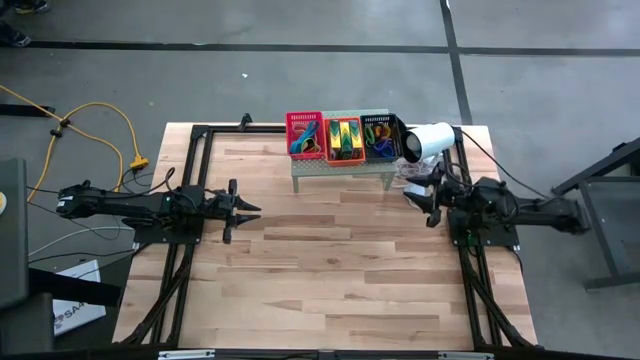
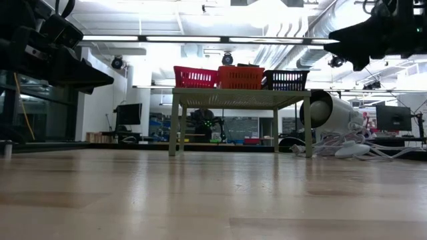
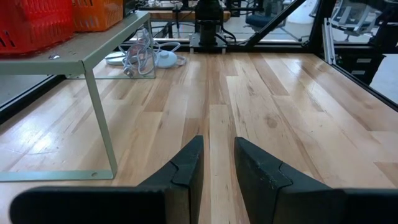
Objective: Pick & Place Office Desk Supplies
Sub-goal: Return to Home Position
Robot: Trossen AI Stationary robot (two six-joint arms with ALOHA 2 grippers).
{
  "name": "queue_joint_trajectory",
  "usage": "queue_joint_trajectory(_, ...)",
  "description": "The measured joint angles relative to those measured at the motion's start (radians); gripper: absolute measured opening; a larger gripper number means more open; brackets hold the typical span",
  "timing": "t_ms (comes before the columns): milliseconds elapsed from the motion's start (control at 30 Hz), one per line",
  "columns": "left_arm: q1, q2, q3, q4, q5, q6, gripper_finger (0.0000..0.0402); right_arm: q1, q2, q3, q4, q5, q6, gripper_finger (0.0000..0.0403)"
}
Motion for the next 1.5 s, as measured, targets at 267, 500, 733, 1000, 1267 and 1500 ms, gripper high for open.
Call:
queue_joint_trajectory(267, 0.000, 0.000, 0.000, 0.000, 0.000, 0.000, 0.0084, 0.000, -0.107, -0.084, 0.026, 0.000, 0.020, 0.0194)
queue_joint_trajectory(500, 0.000, 0.000, 0.000, 0.000, 0.000, 0.000, 0.0084, 0.000, -0.141, -0.119, 0.031, 0.006, 0.054, 0.0194)
queue_joint_trajectory(733, 0.000, 0.000, 0.000, 0.000, 0.000, 0.000, 0.0084, 0.000, -0.142, -0.121, 0.006, 0.018, 0.110, 0.0194)
queue_joint_trajectory(1000, 0.000, 0.000, 0.000, 0.000, 0.000, 0.000, 0.0084, 0.000, -0.141, -0.122, -0.062, 0.016, 0.127, 0.0194)
queue_joint_trajectory(1267, 0.000, 0.000, 0.000, 0.000, 0.000, 0.000, 0.0084, 0.000, -0.141, -0.122, -0.095, -0.129, 0.044, 0.0194)
queue_joint_trajectory(1500, 0.000, 0.000, 0.000, 0.000, 0.000, 0.000, 0.0084, 0.000, -0.141, -0.122, -0.101, -0.164, 0.042, 0.0194)
